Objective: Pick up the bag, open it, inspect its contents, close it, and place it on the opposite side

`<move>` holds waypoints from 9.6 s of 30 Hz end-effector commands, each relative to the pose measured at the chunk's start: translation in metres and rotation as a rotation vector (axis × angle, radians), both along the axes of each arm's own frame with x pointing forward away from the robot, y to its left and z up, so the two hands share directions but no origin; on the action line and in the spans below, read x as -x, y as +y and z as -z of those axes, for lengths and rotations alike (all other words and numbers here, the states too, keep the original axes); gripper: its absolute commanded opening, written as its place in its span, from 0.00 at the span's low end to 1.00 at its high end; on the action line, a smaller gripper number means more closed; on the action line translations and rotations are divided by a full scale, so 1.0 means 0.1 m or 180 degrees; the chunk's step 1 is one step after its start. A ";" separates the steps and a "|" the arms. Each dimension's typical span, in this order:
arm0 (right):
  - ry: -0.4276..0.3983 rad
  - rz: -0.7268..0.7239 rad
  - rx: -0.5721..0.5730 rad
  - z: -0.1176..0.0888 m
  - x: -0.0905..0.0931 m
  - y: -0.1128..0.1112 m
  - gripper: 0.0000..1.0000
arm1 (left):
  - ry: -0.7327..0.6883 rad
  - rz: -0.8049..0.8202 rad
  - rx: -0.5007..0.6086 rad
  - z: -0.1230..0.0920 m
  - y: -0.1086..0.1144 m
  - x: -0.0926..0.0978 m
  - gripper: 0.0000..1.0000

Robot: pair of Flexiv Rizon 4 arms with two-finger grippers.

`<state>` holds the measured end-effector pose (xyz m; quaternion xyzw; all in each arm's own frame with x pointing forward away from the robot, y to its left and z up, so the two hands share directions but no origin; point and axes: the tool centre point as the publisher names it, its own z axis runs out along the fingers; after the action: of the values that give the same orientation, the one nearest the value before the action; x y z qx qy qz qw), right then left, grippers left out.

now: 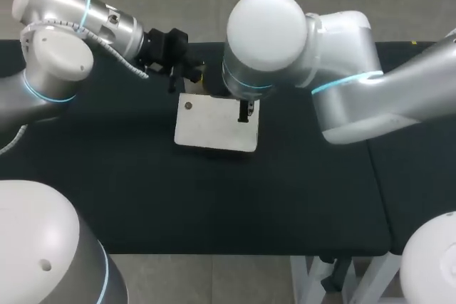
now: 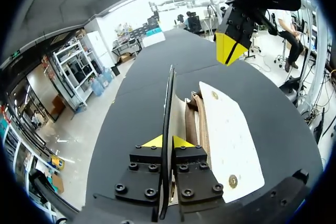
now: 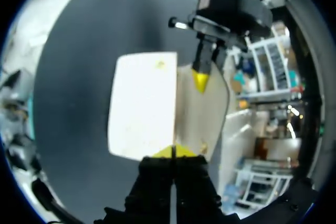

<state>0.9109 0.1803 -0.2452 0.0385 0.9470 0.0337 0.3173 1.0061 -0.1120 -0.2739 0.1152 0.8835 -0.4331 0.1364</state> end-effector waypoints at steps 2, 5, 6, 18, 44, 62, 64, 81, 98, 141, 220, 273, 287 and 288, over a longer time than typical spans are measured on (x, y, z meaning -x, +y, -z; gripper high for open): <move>-0.0335 -0.0046 -0.0099 0.12 0.13 -0.08 0.00 | -0.0235 0.0127 0.0074 0.13 0.00 0.05 0.00; -0.0295 -0.0046 -0.0177 0.19 0.15 -0.09 0.00 | -0.0371 0.0193 0.0088 0.20 0.01 0.10 0.00; -0.0295 -0.0046 -0.0177 0.19 0.15 -0.09 0.00 | -0.0381 0.0172 0.0060 0.22 0.01 0.10 0.00; -0.0295 -0.0046 -0.0177 0.19 0.15 -0.09 0.00 | -0.0381 0.0172 0.0060 0.22 0.01 0.10 0.00; -0.0548 -0.0085 -0.0126 0.70 0.79 0.33 0.00 | -0.0755 -0.0228 -0.0075 0.61 0.22 0.14 0.00; -0.0562 -0.0142 -0.0157 1.12 0.81 0.42 0.49 | -0.0643 -0.0092 -0.0068 0.65 0.22 0.17 0.00; -0.0589 -0.0130 -0.0191 1.14 0.78 0.41 0.48 | -0.0634 -0.0075 -0.0069 0.65 0.21 0.17 0.00; -0.0661 -0.0004 -0.0068 1.27 0.57 0.37 0.29 | -0.0597 0.0013 -0.0112 0.69 0.17 0.17 0.00; -0.0642 0.0118 -0.0049 1.32 0.51 0.34 0.00 | -0.0821 0.0279 -0.0053 0.71 0.19 0.27 0.00; -0.0635 0.0172 -0.0063 1.32 0.51 0.33 0.00 | -0.0993 0.0523 -0.0024 0.60 0.30 0.58 0.00; -0.0635 0.0172 -0.0063 1.32 0.51 0.33 0.00 | -0.1719 0.0791 0.0114 0.83 0.39 0.74 0.32; 0.0126 -0.0032 -0.0227 0.42 0.49 0.07 1.00 | -0.0144 0.0205 -0.0277 -0.13 0.81 1.20 1.00; 0.0474 0.0031 -0.0351 0.26 0.43 -0.03 1.00 | 0.0084 -0.0088 -0.0833 -0.13 0.90 1.31 1.00; 0.0474 0.0031 -0.0351 0.26 0.43 -0.03 1.00 | 0.0084 -0.0088 -0.0833 -0.13 0.90 1.31 1.00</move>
<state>0.8665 0.1770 -0.2735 0.0644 0.9604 0.0814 0.2587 0.8780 -0.0211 -0.2623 0.1162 0.9333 -0.3213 0.1110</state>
